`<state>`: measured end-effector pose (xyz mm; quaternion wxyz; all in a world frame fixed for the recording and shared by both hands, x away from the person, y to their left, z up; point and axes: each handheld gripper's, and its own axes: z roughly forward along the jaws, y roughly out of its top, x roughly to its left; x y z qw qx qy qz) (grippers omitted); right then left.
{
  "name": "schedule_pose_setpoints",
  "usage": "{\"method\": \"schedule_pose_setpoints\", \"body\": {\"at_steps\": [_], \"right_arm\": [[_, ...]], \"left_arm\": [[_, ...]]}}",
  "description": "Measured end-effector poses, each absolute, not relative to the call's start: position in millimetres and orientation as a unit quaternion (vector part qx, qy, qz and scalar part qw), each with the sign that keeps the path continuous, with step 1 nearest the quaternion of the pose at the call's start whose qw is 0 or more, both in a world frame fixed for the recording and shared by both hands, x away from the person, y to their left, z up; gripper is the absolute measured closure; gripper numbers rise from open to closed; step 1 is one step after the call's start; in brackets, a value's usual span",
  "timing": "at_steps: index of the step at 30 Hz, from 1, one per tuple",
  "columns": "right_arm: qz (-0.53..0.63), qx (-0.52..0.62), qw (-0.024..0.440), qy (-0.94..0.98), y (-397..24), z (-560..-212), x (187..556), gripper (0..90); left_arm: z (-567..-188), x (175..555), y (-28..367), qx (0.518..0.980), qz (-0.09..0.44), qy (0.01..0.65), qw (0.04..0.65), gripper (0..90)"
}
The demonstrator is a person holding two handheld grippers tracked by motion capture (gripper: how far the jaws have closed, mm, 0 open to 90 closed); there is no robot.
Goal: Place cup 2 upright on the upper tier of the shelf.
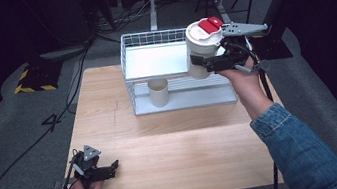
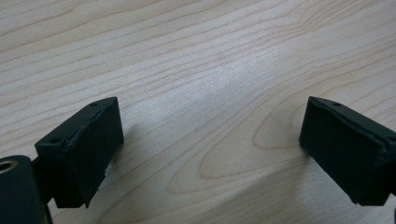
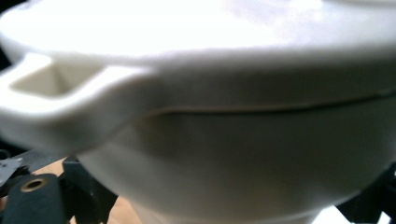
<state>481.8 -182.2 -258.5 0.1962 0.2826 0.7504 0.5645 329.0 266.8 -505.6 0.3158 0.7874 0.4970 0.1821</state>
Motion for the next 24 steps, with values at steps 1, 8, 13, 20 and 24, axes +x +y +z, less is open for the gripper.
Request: {"method": "schedule_pose_setpoints", "body": {"at_steps": [1, 8, 13, 20, 24], "right_arm": [[0.563, 0.286, 0.197, 0.750, -182, -258, 485, 12.5], [0.559, 0.304, 0.219, 0.740, -185, -254, 505, 12.5], [0.557, 0.316, 0.223, 0.735, -185, -254, 515, 12.5], [0.552, 0.330, 0.236, 0.729, -185, -257, 532, 12.5], [0.548, 0.344, 0.238, 0.724, -185, -262, 544, 12.4]], "left_arm": [[-506, 329, 267, 0.787, 0.182, 0.497, 0.316, 6.8], [-506, 329, 267, 0.788, 0.182, 0.497, 0.315, 6.8], [-505, 329, 267, 0.788, 0.182, 0.496, 0.315, 6.8], [-506, 330, 266, 0.782, 0.183, 0.505, 0.316, 6.8], [-506, 331, 266, 0.780, 0.185, 0.509, 0.315, 6.8]]}}
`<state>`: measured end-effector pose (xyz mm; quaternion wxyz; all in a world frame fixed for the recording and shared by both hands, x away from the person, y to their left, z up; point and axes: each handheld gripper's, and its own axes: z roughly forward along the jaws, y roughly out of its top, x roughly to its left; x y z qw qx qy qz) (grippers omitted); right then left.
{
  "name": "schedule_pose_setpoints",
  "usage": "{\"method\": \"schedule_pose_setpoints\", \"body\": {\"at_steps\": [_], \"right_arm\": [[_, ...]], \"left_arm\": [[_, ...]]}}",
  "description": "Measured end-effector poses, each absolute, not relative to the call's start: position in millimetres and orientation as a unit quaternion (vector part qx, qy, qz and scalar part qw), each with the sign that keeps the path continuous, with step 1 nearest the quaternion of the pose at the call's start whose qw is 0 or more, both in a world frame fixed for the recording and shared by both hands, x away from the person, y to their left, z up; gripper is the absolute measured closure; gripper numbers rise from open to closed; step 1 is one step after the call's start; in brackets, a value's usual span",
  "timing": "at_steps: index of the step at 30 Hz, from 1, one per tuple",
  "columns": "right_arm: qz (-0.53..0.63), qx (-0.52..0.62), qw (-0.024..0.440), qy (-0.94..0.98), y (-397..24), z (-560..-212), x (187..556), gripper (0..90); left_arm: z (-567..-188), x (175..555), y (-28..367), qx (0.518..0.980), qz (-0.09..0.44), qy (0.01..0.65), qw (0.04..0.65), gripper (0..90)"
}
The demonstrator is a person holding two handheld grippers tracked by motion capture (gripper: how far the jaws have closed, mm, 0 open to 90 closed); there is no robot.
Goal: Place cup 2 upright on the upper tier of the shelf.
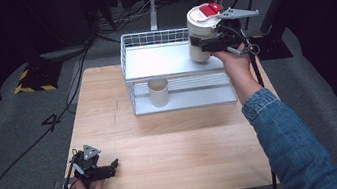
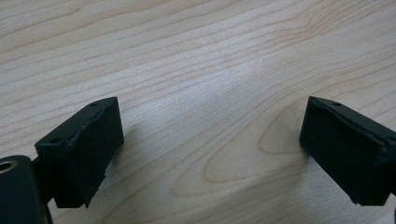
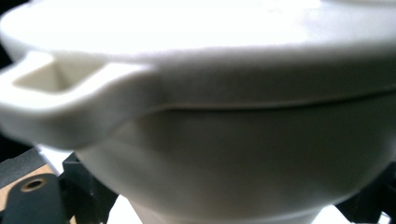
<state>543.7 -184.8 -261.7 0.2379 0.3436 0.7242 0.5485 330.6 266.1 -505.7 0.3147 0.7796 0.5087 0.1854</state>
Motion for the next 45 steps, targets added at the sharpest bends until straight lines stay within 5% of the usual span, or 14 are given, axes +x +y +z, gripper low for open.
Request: {"method": "schedule_pose_setpoints", "body": {"at_steps": [45], "right_arm": [[0.543, 0.364, 0.240, 0.718, -184, -284, 567, 12.3]], "left_arm": [[-506, 331, 266, 0.779, 0.186, 0.510, 0.314, 6.8]]}}
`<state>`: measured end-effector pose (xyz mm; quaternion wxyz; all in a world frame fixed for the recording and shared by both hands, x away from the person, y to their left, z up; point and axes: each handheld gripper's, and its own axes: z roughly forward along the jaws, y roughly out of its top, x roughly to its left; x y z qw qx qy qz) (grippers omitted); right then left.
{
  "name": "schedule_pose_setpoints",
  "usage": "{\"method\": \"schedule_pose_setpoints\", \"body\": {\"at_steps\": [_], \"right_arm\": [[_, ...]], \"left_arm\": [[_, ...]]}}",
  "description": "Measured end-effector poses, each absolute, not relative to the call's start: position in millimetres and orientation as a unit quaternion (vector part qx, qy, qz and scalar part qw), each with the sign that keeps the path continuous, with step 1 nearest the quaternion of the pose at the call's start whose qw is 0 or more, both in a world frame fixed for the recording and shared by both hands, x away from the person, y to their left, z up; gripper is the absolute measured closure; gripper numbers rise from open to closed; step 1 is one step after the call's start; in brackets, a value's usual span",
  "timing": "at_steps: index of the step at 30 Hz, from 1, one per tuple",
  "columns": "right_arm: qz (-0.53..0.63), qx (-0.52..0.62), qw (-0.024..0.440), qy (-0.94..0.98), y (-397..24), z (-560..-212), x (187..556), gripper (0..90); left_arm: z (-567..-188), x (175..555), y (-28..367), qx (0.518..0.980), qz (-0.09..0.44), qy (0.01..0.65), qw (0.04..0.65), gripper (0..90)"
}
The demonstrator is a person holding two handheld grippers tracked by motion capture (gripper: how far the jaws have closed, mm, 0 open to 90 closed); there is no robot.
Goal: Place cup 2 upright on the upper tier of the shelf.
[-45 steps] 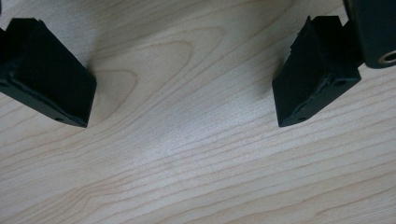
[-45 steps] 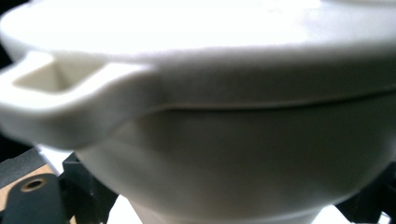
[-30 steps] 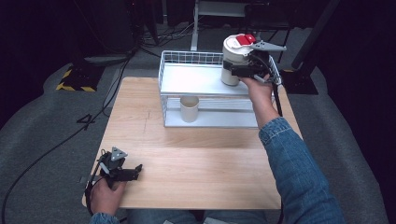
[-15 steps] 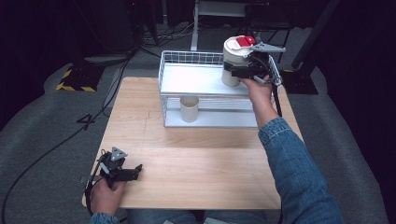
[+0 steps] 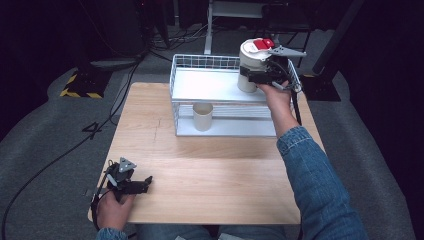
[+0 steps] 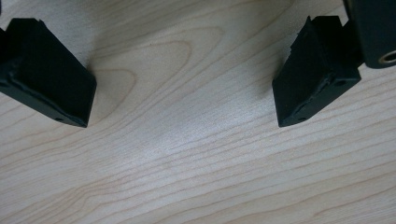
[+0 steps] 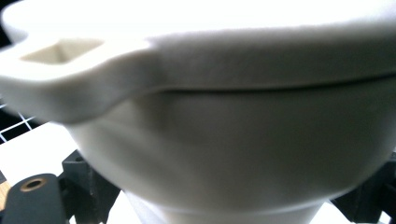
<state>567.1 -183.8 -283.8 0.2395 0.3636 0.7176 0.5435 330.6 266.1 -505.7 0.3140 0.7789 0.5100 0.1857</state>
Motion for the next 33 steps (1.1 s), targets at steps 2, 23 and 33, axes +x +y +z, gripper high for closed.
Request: {"method": "schedule_pose_setpoints", "body": {"at_steps": [2, 23, 33], "right_arm": [[0.544, 0.363, 0.240, 0.717, -184, -284, 567, 12.2], [0.526, 0.365, 0.258, 0.724, -185, -277, 557, 5.8], [0.522, 0.369, 0.263, 0.723, -195, -273, 539, 3.5]], "left_arm": [[-506, 331, 266, 0.779, 0.186, 0.510, 0.314, 6.8], [-506, 332, 266, 0.777, 0.186, 0.513, 0.313, 6.6], [-506, 333, 266, 0.778, 0.185, 0.513, 0.313, 6.2]]}}
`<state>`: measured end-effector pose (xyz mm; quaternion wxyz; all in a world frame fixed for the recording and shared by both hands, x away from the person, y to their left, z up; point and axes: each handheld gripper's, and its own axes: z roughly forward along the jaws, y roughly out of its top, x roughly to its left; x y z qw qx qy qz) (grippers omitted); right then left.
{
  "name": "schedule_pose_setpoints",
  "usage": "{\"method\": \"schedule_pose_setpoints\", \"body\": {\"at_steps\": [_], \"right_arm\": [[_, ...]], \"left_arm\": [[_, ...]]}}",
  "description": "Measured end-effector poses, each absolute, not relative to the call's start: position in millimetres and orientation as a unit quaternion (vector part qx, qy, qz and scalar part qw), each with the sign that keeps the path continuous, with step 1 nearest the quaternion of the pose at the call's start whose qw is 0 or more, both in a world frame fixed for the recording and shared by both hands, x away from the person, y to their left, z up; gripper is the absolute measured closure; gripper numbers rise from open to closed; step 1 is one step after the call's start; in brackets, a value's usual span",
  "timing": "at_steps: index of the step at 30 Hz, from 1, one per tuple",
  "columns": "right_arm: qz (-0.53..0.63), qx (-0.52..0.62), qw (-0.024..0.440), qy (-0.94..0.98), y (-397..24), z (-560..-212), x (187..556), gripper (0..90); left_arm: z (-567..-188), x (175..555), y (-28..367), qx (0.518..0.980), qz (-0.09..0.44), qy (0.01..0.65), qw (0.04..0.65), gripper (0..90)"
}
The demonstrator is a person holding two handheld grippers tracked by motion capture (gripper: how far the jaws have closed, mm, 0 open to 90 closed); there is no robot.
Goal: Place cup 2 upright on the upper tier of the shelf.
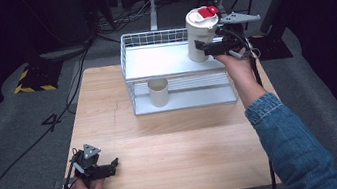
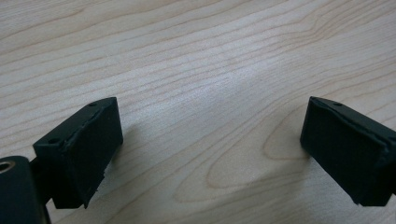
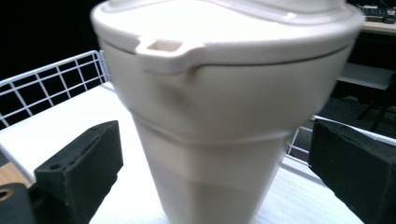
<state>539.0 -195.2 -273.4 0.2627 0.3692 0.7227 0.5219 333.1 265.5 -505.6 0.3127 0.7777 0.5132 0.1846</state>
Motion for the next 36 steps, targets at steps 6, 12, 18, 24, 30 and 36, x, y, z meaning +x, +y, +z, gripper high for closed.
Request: {"method": "schedule_pose_setpoints", "body": {"at_steps": [6, 12, 18, 24, 30, 36], "right_arm": [[0.527, 0.358, 0.258, 0.726, -202, -272, 523, 3.6], [0.536, 0.344, 0.251, 0.729, -210, -268, 504, 3.6], [0.537, 0.329, 0.247, 0.737, -218, -267, 487, 3.6], [0.539, 0.316, 0.245, 0.742, -229, -268, 469, 3.6], [0.542, 0.305, 0.243, 0.745, -244, -272, 448, 6.3], [0.535, 0.307, 0.237, 0.751, -260, -280, 431, 6.9]], "left_arm": [[-506, 333, 265, 0.778, 0.185, 0.513, 0.313, 6.1], [-505, 333, 266, 0.778, 0.184, 0.513, 0.312, 6.1], [-505, 333, 266, 0.779, 0.185, 0.512, 0.312, 6.1], [-505, 333, 266, 0.779, 0.184, 0.512, 0.312, 6.1], [-506, 335, 263, 0.777, 0.185, 0.514, 0.312, 5.3], [-506, 341, 254, 0.781, 0.182, 0.509, 0.312, 4.5]]}}
